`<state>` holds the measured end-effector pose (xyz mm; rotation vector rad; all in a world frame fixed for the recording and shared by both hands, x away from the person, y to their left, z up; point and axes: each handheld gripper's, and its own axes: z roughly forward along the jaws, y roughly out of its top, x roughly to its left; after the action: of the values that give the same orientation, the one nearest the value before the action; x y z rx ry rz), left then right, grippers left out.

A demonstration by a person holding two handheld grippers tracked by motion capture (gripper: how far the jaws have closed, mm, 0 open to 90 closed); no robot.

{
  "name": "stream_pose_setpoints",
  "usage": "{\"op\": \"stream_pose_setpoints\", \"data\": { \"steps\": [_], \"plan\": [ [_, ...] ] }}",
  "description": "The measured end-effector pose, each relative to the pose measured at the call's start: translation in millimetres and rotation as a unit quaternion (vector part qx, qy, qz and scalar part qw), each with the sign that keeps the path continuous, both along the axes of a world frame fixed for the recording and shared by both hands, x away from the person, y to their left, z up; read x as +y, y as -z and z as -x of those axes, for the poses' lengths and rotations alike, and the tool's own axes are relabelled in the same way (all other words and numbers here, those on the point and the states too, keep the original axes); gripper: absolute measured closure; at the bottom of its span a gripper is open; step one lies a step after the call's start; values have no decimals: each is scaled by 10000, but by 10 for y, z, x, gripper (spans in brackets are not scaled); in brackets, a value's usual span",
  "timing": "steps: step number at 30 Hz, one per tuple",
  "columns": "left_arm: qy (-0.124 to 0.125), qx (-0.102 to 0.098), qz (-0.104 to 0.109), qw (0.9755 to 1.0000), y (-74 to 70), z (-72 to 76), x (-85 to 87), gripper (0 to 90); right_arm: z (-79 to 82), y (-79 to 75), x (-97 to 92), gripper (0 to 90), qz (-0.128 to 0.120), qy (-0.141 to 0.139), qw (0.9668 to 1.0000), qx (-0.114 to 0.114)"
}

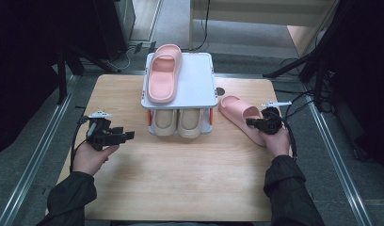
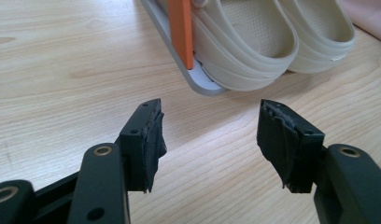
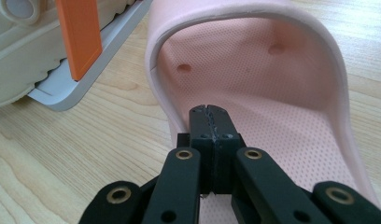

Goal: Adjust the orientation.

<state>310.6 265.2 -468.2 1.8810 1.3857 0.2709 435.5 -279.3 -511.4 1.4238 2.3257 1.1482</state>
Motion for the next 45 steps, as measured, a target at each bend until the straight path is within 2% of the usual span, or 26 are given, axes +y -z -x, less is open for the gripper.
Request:
{"op": "stream_pose_setpoints", "data": {
  "steps": [2,5,12,18,30,34,38,45],
  "plan": [
    [-5,-34,-13,10000,1,6,-2,422,2,-5,19,900,9,21,10000,28],
    [5,24,-27,10000,17,2,0,414,11,-9,61,900,22,18,10000,54],
    [-39,58,58,10000,37,2,29,400,32,-5,166,900,-4,-58,10000,59],
    [70,50,43,10000,40,6,-2,396,55,-13,224,900,-34,-54,9999,96],
    [144,113,54,9998,51,-3,-23,385,72,-10,509,895,-105,-265,9994,188],
    [151,124,57,9998,56,-4,-34,382,74,-22,598,900,-24,-351,9993,140],
    [152,116,58,9998,59,-8,-19,382,75,-36,592,900,10,-333,9994,123],
    [136,142,136,9997,67,-30,-7,382,120,-169,478,864,-89,-173,9997,-115]
  ]
}}
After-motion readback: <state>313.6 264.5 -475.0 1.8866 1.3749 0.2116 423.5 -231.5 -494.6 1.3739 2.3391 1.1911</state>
